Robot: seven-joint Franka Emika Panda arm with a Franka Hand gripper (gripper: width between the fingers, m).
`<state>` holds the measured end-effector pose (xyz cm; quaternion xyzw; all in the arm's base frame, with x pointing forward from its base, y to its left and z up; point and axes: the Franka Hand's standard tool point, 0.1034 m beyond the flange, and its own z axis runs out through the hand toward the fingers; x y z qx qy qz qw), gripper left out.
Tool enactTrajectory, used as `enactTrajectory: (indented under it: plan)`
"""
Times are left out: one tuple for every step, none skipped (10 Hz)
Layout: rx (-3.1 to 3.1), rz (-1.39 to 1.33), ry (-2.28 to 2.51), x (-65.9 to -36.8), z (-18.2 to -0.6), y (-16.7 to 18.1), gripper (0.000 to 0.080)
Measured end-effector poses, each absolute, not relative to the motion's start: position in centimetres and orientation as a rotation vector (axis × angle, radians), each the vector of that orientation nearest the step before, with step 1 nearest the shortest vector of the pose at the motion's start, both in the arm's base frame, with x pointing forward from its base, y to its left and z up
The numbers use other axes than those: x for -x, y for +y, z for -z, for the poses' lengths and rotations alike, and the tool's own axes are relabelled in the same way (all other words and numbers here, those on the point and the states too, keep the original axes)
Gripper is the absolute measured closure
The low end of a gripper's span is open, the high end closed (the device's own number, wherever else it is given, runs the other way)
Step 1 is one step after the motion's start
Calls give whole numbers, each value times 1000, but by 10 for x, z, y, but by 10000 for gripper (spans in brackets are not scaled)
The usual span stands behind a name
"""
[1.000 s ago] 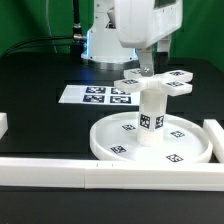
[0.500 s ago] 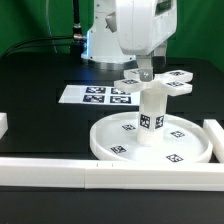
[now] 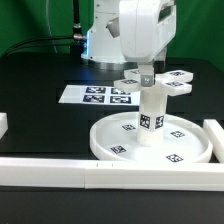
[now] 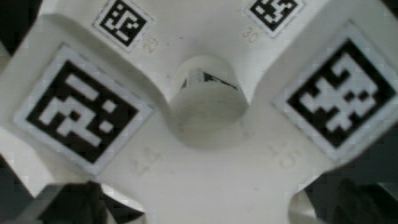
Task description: Assemble round table
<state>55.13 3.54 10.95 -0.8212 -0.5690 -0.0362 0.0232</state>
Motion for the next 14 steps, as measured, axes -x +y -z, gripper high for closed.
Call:
enactTrajectory:
  plan:
    - [2543,109,-1759,-551,-108,35,151]
    - [2545,105,-1754,-550,-107,35,151]
    - [2546,100,-1750,-549,-105,35,151]
    - [2547,99,-1748,-549,-104,35,151]
    - [2547,98,-1747,-549,-104,35,151]
    - [2547,97,-1747,-549,-104,34,151]
    - [2548,97,-1745,-549,-104,34,151]
    - [2550,97,-1743,-549,-104,34,284]
    - [2551,97,-1742,-549,-104,34,284]
    - [2567,96,-1717,-549,-104,33,357]
    - [2587,95,-1686,-549,-104,33,357]
    - [2616,94,-1638,-549,-104,33,357]
    - [2681,90,-1523,-549,-104,33,357]
    - [2730,87,-1430,-549,-104,33,357]
